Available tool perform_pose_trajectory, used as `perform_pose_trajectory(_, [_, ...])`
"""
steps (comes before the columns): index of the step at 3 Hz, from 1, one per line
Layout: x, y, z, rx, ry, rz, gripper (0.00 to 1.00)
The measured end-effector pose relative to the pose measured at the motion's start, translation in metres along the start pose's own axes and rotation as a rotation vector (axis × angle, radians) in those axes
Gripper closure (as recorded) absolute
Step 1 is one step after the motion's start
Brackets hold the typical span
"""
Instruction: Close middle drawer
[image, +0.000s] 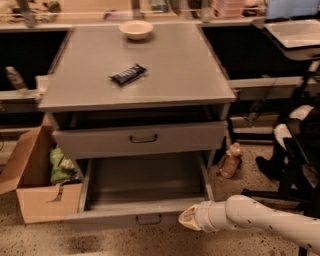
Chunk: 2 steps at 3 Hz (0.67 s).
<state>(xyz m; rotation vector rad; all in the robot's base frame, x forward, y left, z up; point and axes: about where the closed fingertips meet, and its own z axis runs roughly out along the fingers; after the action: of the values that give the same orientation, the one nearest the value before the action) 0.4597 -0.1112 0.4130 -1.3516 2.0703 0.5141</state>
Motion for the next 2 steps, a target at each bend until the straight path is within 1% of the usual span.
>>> perform_pose_trajectory(1, [-0.018,-0.002,0.020,-0.044,-0.057,-0.067,1.00])
perform_pose_trajectory(2, [-0.038,0.006,0.044,-0.119,-0.097,-0.141,1.00])
